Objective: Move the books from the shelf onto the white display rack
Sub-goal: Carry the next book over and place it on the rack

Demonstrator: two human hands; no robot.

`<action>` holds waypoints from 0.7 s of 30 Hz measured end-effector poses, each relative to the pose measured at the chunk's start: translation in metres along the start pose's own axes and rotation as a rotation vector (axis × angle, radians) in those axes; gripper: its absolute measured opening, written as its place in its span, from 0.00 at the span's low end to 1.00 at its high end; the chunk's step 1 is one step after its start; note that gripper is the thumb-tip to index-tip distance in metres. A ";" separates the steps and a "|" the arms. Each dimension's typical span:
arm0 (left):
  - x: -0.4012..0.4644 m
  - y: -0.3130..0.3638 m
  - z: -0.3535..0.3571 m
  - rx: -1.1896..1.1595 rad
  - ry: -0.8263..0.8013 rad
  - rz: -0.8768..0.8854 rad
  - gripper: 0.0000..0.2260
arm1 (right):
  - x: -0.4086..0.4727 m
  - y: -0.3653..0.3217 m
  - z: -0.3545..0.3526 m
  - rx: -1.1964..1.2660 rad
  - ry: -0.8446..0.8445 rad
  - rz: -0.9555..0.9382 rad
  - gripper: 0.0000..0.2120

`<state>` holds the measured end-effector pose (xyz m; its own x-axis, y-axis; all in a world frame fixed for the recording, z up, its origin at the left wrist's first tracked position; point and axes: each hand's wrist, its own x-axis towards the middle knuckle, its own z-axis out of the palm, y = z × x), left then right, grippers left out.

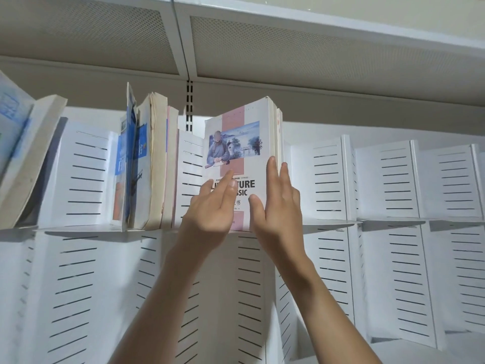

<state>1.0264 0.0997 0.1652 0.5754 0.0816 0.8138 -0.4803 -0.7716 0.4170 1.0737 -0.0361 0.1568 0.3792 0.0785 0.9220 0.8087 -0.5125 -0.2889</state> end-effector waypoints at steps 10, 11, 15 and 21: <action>0.001 0.003 -0.006 -0.006 -0.065 -0.111 0.31 | 0.002 -0.001 -0.009 0.086 -0.114 0.105 0.36; -0.002 0.007 -0.007 -0.010 -0.089 -0.124 0.28 | 0.000 -0.003 -0.009 0.090 -0.113 0.109 0.36; -0.010 0.016 -0.011 -0.018 -0.090 -0.133 0.24 | -0.020 -0.012 -0.013 0.052 -0.061 0.067 0.32; -0.014 0.014 -0.020 0.129 -0.134 -0.142 0.25 | -0.032 -0.012 -0.008 0.002 -0.032 0.063 0.30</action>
<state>0.9983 0.1001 0.1676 0.7181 0.1169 0.6860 -0.3048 -0.8334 0.4610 1.0485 -0.0396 0.1330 0.4435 0.0730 0.8933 0.7834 -0.5158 -0.3468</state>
